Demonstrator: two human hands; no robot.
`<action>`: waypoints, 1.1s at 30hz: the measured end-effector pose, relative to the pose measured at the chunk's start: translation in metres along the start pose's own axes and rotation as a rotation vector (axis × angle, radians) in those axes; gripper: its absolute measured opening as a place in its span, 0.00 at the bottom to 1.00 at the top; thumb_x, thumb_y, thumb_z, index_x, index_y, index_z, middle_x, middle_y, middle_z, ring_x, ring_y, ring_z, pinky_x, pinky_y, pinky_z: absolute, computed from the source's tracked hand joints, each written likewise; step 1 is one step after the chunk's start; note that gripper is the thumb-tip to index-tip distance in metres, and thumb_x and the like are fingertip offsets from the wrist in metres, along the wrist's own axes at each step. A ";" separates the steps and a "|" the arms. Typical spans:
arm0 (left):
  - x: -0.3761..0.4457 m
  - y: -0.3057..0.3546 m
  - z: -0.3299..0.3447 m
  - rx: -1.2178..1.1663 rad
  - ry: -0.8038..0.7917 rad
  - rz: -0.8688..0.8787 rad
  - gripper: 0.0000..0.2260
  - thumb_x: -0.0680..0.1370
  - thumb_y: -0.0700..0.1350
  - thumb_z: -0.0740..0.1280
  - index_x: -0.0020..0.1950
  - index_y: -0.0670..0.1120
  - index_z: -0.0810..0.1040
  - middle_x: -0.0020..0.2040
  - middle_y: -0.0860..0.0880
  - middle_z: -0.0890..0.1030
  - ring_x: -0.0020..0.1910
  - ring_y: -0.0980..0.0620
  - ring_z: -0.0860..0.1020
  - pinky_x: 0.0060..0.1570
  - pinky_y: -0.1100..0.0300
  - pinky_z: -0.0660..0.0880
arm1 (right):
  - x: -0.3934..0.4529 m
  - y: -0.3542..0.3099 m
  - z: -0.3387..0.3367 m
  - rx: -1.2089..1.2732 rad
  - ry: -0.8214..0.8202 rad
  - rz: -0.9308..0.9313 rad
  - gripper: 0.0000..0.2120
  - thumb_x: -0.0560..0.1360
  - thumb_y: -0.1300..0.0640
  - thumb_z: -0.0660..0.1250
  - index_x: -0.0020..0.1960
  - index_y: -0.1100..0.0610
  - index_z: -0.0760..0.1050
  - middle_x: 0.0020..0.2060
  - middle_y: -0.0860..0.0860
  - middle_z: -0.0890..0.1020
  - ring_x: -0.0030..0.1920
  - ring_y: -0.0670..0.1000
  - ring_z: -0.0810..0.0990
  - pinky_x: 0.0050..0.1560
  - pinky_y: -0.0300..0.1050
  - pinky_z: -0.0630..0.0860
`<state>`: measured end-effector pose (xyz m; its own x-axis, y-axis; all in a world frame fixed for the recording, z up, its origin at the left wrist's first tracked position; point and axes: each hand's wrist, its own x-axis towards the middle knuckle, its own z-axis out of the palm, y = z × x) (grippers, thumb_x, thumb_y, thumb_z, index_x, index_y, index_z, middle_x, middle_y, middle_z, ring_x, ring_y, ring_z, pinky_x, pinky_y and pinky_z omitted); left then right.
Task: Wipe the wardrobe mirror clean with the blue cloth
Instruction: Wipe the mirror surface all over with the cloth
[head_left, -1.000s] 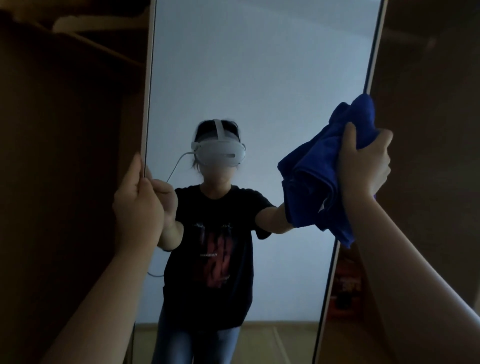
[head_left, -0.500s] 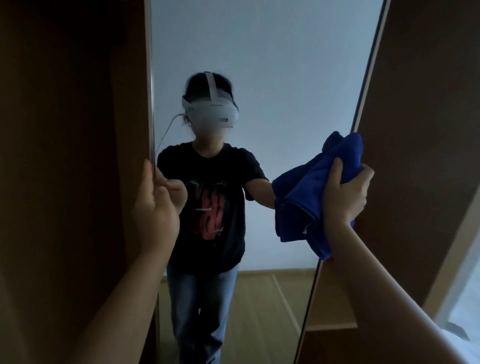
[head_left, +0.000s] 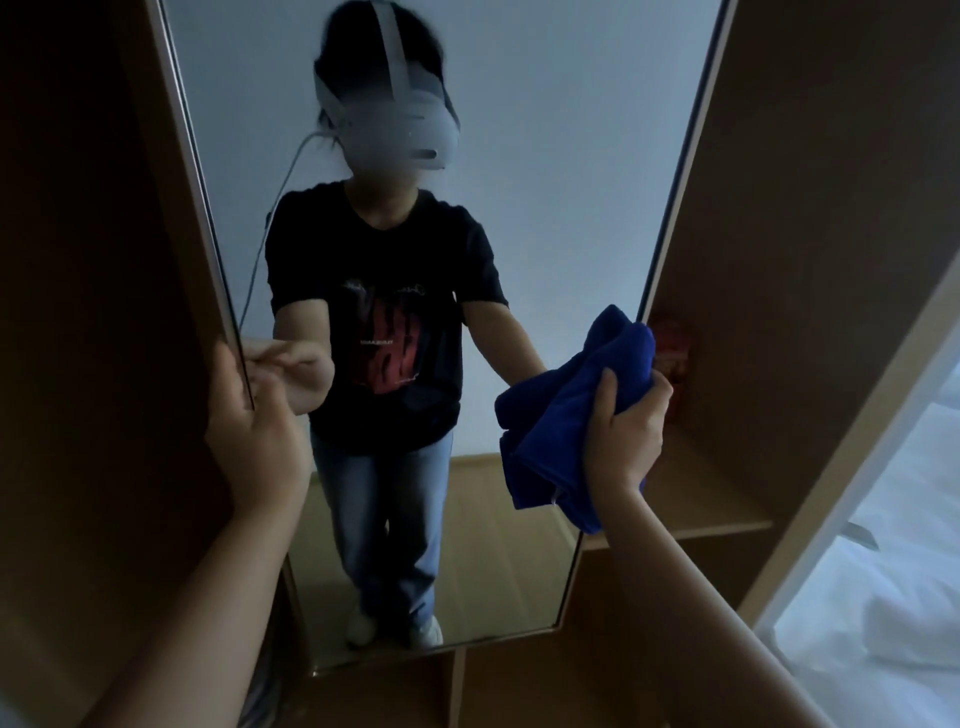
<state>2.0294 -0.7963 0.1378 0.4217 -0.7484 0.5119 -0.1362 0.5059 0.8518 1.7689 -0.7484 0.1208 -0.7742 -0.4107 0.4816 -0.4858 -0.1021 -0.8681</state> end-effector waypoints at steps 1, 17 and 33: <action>-0.005 -0.006 -0.002 0.011 -0.006 -0.012 0.23 0.80 0.40 0.55 0.75 0.48 0.59 0.74 0.48 0.65 0.72 0.54 0.64 0.71 0.55 0.63 | -0.005 0.009 0.001 -0.006 -0.011 0.007 0.21 0.78 0.45 0.59 0.65 0.57 0.64 0.50 0.50 0.75 0.47 0.51 0.76 0.50 0.49 0.74; -0.070 -0.089 -0.017 0.222 -0.085 -0.031 0.28 0.79 0.40 0.57 0.77 0.45 0.49 0.77 0.47 0.54 0.73 0.58 0.54 0.72 0.61 0.54 | -0.086 0.132 0.001 -0.057 -0.187 0.222 0.12 0.79 0.46 0.57 0.59 0.49 0.64 0.50 0.51 0.76 0.46 0.53 0.77 0.45 0.51 0.76; -0.135 -0.162 -0.029 0.436 -0.142 -0.226 0.33 0.79 0.38 0.61 0.77 0.45 0.44 0.78 0.46 0.50 0.74 0.57 0.52 0.71 0.61 0.52 | -0.145 0.234 -0.004 -0.119 -0.433 0.467 0.16 0.82 0.51 0.52 0.67 0.55 0.60 0.48 0.52 0.75 0.41 0.45 0.75 0.36 0.42 0.70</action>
<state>2.0209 -0.7644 -0.0723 0.3619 -0.8848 0.2936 -0.4298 0.1211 0.8948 1.7657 -0.7089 -0.1511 -0.6935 -0.7182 -0.0576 -0.1981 0.2670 -0.9431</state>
